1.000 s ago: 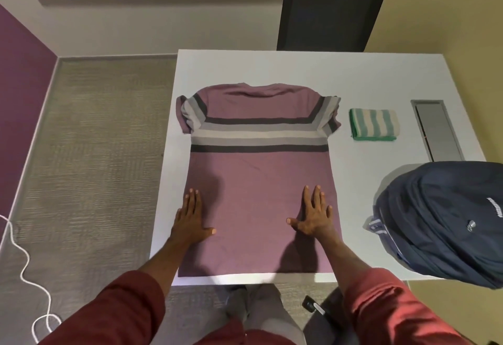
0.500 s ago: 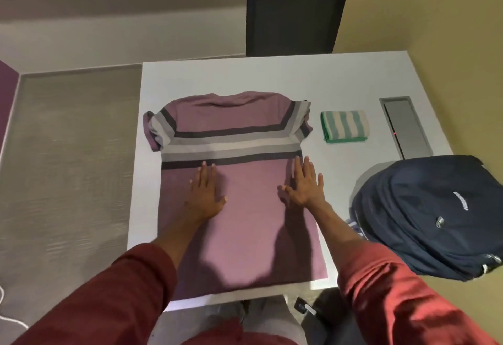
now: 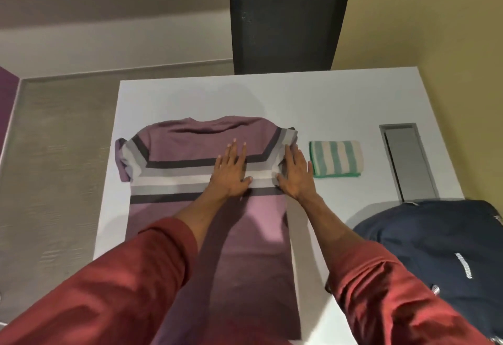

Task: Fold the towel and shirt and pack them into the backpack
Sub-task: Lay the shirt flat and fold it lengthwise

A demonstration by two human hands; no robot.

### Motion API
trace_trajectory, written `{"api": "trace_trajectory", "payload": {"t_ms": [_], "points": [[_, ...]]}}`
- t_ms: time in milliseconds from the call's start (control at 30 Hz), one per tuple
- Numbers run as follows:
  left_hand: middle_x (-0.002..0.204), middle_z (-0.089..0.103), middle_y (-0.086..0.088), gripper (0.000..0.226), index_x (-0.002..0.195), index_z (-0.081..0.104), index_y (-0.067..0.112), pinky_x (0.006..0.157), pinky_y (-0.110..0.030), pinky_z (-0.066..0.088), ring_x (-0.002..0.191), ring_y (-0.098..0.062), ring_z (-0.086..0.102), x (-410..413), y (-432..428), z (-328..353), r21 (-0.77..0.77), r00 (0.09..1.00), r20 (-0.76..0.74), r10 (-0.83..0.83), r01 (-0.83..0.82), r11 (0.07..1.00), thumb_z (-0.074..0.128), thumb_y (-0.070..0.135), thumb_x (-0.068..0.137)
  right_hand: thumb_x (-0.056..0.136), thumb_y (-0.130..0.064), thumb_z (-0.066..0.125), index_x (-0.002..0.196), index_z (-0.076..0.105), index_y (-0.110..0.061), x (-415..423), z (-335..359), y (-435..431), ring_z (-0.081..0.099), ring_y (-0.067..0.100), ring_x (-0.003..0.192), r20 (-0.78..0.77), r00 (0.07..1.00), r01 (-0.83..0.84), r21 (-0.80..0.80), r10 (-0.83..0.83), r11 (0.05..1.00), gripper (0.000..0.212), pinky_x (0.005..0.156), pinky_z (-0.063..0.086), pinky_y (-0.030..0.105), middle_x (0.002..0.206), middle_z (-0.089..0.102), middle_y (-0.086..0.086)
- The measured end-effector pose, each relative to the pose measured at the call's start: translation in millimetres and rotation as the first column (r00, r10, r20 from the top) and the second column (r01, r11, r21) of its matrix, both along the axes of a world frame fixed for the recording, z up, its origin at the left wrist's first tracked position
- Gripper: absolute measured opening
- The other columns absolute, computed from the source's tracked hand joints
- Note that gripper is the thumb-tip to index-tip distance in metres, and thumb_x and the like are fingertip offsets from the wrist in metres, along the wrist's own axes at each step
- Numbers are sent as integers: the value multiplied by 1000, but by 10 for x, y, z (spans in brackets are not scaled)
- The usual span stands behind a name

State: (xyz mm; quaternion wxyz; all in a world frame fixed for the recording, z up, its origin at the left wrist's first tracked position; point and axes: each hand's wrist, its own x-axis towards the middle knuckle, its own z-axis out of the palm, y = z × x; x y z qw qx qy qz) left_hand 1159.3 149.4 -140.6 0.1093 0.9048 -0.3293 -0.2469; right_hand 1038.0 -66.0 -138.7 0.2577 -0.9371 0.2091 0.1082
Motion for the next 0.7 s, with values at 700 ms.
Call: {"api": "trace_trajectory", "payload": {"t_ms": [700], "points": [[175,-28,-12,106,166,-25,15,133,-61,1,163,-32,-20,765,-1111,-331,135,987,-94,-130,142,981,58,41,107,94,-26,76,122,69,-17,985,-55,-1028,37,41,150,-24,1000,13,66,-11,998,30,115,42,50,172,28,17]]}}
